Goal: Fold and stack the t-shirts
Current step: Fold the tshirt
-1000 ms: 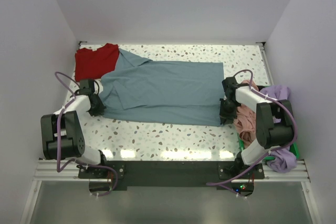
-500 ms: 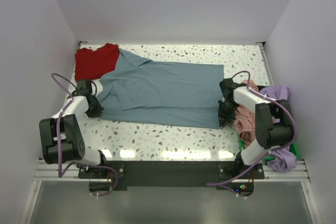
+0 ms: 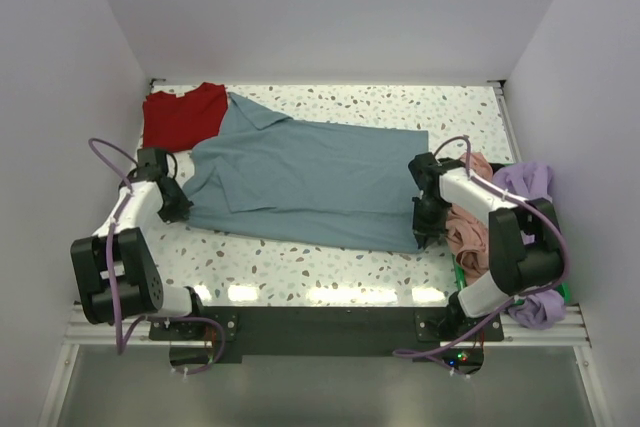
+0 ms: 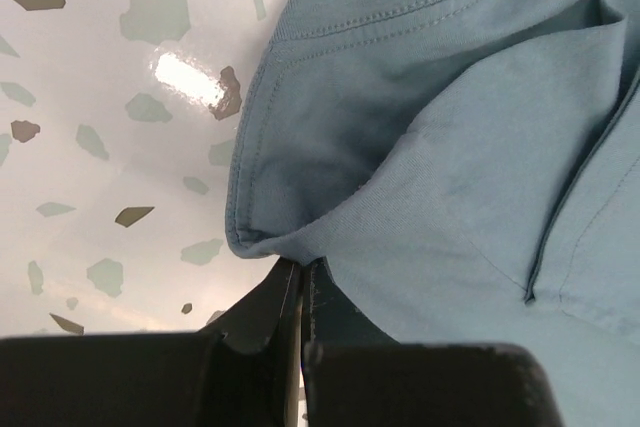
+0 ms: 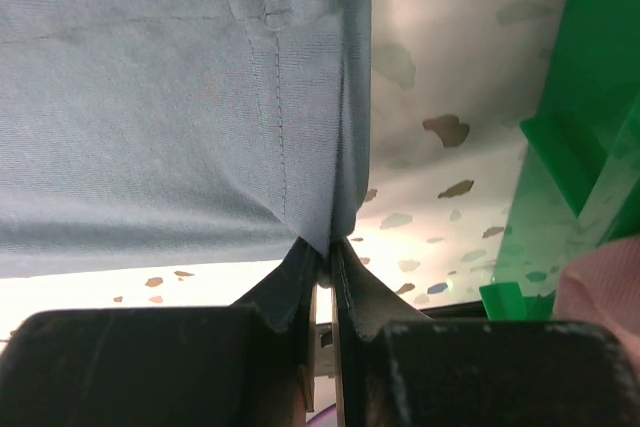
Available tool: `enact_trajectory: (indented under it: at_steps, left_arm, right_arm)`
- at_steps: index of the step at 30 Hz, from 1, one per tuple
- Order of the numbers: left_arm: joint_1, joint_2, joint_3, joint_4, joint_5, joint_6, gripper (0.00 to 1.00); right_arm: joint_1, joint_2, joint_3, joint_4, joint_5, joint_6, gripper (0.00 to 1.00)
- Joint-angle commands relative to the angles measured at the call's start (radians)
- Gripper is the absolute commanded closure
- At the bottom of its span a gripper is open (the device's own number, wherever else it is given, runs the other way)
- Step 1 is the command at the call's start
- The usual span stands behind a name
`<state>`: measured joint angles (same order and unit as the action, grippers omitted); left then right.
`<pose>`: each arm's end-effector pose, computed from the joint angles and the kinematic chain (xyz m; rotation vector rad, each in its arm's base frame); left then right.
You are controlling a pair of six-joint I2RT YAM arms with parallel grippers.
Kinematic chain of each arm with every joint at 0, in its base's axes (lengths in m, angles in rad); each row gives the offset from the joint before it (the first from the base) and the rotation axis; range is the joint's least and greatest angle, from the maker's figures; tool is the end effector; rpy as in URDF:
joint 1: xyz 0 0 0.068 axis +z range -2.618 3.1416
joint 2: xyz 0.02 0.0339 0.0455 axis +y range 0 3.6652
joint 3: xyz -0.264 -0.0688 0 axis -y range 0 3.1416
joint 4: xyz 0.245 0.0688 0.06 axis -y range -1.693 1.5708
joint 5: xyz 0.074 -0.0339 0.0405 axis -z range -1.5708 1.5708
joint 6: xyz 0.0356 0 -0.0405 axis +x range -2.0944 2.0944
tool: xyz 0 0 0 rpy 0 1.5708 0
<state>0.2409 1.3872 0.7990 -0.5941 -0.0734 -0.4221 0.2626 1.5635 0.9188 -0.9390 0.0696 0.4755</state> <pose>0.2425 0.0623 0.1857 -0.9131 2.5917 0.0516 0.2407 0.0621 0.1687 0.3315 3.1090 -0.1088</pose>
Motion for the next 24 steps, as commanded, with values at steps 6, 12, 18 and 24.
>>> enact_trajectory:
  at_steps: [6, 12, 18, 24]
  left_arm:
    - [0.040, -0.060, 0.094, -0.071, 0.024, 0.052, 1.00]
    - [0.046, -0.080, 0.092, -0.128, 0.093, 0.042, 1.00]
    - [0.047, -0.125, 0.056, -0.182, 0.112, 0.042, 1.00]
    - [0.049, -0.168, 0.048, -0.231, 0.092, 0.062, 1.00]
  right_arm:
    - [0.029, -0.040, -0.011, -0.081, 0.076, 0.032, 1.00]
    - [0.035, -0.059, -0.012, -0.093, 0.079, 0.035, 1.00]
    - [0.040, -0.079, -0.014, -0.116, 0.079, 0.043, 1.00]
    - [0.053, -0.089, -0.018, -0.135, 0.081, 0.052, 0.98]
